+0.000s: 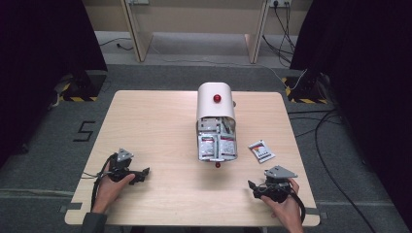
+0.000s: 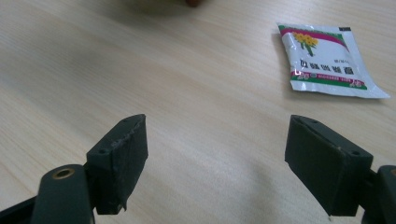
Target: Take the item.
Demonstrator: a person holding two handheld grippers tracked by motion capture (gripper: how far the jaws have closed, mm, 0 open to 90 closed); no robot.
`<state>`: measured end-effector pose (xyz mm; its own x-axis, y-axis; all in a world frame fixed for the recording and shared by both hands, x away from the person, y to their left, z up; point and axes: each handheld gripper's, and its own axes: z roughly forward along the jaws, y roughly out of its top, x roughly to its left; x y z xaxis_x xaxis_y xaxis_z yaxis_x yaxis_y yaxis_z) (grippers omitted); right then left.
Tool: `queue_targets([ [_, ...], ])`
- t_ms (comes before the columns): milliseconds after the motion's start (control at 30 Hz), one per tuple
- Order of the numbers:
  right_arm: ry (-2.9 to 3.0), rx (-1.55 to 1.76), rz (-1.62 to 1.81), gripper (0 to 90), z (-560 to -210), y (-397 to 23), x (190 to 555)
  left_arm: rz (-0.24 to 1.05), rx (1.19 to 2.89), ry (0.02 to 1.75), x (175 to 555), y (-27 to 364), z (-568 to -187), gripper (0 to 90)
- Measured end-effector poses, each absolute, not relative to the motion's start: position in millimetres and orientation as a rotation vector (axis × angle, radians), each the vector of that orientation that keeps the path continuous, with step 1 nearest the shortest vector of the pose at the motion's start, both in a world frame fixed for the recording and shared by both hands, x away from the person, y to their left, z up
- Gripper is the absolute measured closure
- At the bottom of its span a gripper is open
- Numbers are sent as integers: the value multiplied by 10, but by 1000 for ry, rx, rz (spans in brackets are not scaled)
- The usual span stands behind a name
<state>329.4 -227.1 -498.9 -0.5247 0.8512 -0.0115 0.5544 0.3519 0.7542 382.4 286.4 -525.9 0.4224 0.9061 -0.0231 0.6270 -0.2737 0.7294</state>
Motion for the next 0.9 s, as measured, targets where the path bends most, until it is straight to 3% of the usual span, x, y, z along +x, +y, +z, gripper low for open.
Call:
queue_targets([
  [633,2245,1259,960,204,-5135,-2318,3166,533,2009,1292,3824,2865,-5259,0],
  [900,2254,1250,955,153,-5169,-2304,3118,533,2009,1292,3824,2865,-5259,0],
])
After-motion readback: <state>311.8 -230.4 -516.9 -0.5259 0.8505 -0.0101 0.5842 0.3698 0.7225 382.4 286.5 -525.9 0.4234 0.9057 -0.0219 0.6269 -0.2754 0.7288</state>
